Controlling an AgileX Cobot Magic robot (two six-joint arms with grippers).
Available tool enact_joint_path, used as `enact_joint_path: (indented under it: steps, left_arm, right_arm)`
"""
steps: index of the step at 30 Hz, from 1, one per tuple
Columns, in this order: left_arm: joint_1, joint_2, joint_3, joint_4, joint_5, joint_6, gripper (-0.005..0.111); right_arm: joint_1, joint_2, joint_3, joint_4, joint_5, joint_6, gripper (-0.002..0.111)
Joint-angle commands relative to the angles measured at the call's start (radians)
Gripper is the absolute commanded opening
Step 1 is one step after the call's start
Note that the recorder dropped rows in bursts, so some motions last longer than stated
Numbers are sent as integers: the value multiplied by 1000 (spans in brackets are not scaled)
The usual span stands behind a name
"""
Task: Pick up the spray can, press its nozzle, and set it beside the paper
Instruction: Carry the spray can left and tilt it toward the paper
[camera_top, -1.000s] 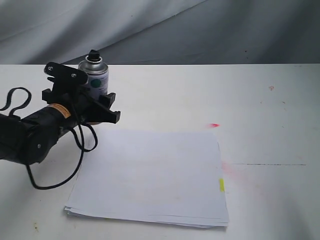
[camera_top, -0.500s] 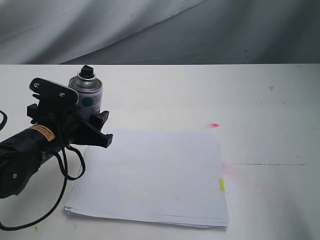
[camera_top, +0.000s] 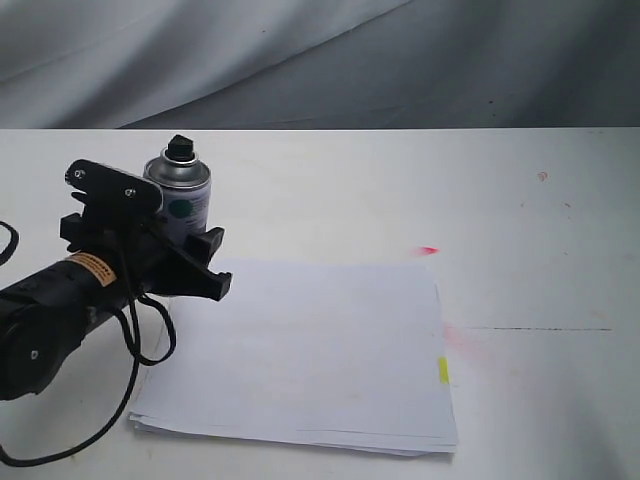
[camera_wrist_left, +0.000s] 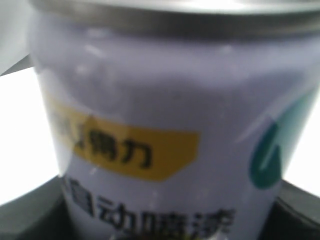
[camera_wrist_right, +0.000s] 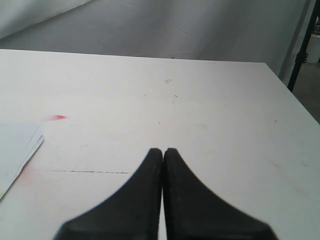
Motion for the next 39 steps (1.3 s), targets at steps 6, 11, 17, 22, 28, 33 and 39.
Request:
enact_joint_path:
  steps: [6,11,17,22,28,33,39]
  left_arm:
    - [-92,-83,0,-110,93,130,0]
    - [-108,-122,0,-240,91,255,0]
    - [-108,-120,0,-250,93,273,0]
    - [-108,-120,0,-238,93,271,0]
    - [-108,-120,0,-222,93,220,0]
    - [-108,-120,0,-216,93,221,0]
    - [-108,-120,-27,-211,163,249,0]
  right_arm:
    - [-8,-7,4,-10,-31,3,0]
    - [-8,-7,4,14,-239,3,0]
    - [-8,-7,4,14,-338,3,0]
    - [-8,-7,4,14,-448,3,0]
    - [-8,-7,4,16,-679,142,0]
    - [-8,-7,-55,16,-500,240,0]
    - [-8,100,-276,16,-260,240,0]
